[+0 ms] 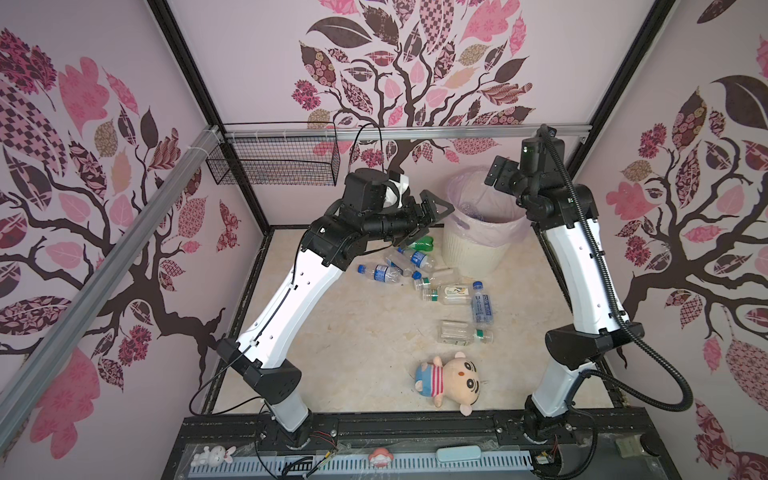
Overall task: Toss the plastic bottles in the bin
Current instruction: 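Move both grippers back down toward the bottle pile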
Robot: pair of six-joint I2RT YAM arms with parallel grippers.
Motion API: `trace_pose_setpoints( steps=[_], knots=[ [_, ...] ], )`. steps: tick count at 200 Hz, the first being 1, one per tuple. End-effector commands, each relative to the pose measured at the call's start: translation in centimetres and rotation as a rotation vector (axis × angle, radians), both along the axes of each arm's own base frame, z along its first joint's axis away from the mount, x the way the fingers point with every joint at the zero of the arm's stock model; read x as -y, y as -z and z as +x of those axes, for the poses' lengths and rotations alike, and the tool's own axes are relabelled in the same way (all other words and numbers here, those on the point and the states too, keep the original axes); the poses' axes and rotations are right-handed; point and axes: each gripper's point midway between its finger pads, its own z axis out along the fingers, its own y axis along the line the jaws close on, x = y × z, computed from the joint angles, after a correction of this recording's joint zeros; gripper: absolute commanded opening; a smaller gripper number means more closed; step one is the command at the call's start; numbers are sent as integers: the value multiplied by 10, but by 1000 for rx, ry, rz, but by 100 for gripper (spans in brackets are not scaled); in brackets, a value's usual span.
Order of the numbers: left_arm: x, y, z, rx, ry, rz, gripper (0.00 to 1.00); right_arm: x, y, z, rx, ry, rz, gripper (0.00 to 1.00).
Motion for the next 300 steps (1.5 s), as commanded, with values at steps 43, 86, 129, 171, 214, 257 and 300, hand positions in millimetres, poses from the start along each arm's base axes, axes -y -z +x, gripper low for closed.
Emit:
trace_pose_setpoints(
  steps=[43, 86, 129, 171, 214, 257, 300],
  knots=[
    [-4, 6, -3, -10, -12, 12, 97, 4, -24, -22, 55, -9, 28, 100],
    [-8, 17, 1, -24, -44, 39, 97, 1, -23, -24, 50, -29, 38, 100],
    [-34, 38, 24, -45, -180, 104, 97, -13, -4, -35, -2, -109, 80, 100],
    [-73, 93, 50, -173, -349, 162, 97, -34, 28, -52, -78, -187, 73, 100],
    [-111, 169, 67, -316, -506, 290, 97, -82, 76, -80, -166, -340, 54, 100],
    [-139, 238, 97, -455, -591, 371, 97, -123, 125, -103, -258, -479, -16, 100],
    [-149, 292, 119, -552, -627, 423, 97, -169, 160, -126, -325, -596, -137, 100]
  ],
)
